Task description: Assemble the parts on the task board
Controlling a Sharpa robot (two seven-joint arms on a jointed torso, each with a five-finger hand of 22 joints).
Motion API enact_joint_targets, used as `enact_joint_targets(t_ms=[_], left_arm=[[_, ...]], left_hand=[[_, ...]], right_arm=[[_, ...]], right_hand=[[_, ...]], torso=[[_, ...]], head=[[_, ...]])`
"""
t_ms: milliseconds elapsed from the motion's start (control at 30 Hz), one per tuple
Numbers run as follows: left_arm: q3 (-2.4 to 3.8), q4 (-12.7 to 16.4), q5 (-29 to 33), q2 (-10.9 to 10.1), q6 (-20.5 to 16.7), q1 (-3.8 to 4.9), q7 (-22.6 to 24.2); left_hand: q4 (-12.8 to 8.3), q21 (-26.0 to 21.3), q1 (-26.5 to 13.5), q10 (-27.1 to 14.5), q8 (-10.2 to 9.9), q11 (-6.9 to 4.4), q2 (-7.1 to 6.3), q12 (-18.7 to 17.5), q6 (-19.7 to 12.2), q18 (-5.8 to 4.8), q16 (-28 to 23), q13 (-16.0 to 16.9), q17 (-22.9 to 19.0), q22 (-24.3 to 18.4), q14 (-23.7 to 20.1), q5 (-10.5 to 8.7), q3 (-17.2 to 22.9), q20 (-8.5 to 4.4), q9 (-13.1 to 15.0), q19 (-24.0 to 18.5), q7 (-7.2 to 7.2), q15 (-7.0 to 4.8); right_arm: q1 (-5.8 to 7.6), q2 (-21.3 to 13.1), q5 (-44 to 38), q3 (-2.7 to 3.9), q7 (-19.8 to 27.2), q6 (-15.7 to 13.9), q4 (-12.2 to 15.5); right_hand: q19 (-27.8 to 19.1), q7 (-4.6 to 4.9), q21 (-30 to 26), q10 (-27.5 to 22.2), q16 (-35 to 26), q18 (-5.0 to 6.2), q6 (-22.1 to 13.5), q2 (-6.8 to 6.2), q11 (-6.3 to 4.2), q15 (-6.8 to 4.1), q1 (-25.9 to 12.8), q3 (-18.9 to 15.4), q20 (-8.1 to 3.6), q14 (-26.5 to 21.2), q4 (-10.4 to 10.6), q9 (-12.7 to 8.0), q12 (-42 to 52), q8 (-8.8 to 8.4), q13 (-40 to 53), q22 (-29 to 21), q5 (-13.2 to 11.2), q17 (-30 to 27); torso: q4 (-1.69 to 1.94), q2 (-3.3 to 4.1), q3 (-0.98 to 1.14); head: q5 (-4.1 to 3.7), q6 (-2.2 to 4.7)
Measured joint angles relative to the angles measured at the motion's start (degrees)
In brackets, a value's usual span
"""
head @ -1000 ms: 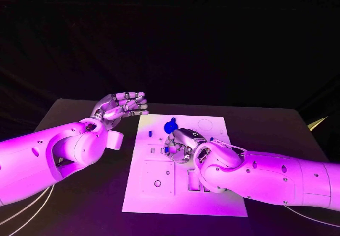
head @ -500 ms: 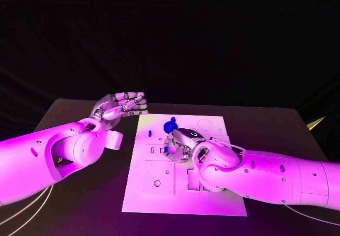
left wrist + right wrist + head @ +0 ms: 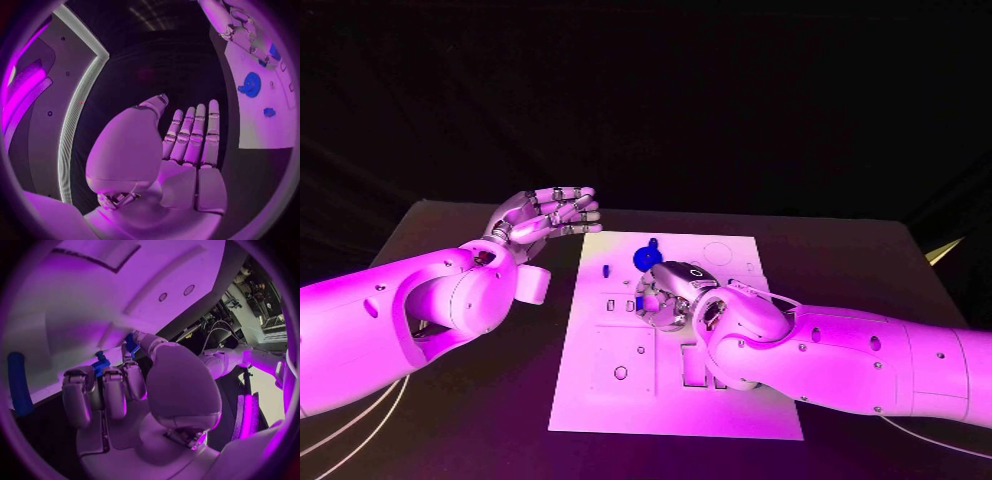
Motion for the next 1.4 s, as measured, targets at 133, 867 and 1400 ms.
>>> enact_joint_targets(t_ms=[133, 867, 1400], left_arm=[[0.0, 0.0, 0.0, -0.02, 0.0, 0.0, -0.03], [-0.01, -0.49, -0.7, 0.0, 0.16, 0.0, -0.66], [-0.02, -3.98, -14.83, 1.3, 4.2, 0.02, -11.3]], left_hand=[[0.0, 0.0, 0.0, 0.0, 0.0, 0.0, 0.0, 0.0, 0.0, 0.0, 0.0, 0.0, 0.0, 0.0, 0.0, 0.0, 0.0, 0.0, 0.0, 0.0, 0.0, 0.0], [0.34, 0.27, -1.25, 0.0, -0.23, 0.0, -1.25, 0.0, 0.0, 0.01, -0.23, 0.0, 0.53, 0.01, -0.2, 0.0, -0.87, 0.0, -0.15, -0.41, 0.0, 0.2], [4.03, 24.36, -5.56, 7.82, 8.18, -4.62, -0.34, 15.65, 1.28, -0.01, 35.54, 9.72, 24.58, 13.63, 16.02, 0.0, -5.95, -6.77, 3.4, 10.59, 0.28, -6.47]], right_arm=[[-0.01, 0.03, -0.03, 0.0, 0.0, 0.26, 0.01], [-0.03, -0.69, -0.04, -0.02, 0.99, -1.83, 0.94], [2.86, -9.45, 8.62, 0.65, 13.35, -8.58, 7.13]], right_hand=[[0.0, 0.18, 0.0, -0.52, 0.0, 0.0, -0.58, -0.56, 0.5, 0.42, -0.49, 0.0, 0.0, -0.01, 0.0, -0.16, -0.88, -0.45, 0.0, 0.0, -0.55, 0.0], [0.0, 1.84, 0.0, -4.09, 0.0, 0.0, -6.34, -0.07, 1.85, 1.76, 3.03, -15.62, 1.66, 0.1, 4.15, -3.27, -4.88, -4.01, 0.04, -0.02, -2.98, -0.01], [0.0, 2.48, -1.62, -6.13, -0.45, 0.0, -7.81, 1.87, 2.26, 2.26, 12.47, -20.77, 2.07, -0.01, 10.67, -5.07, -6.5, -5.27, -1.05, -0.03, -0.64, -0.01]], torso=[[0.01, 0.01, 0.0], [0.03, -0.02, 0.04], [-0.4, -0.77, 0.31]], head=[[0.0, -0.02], [0.01, 0.1], [0.7, 0.25]])
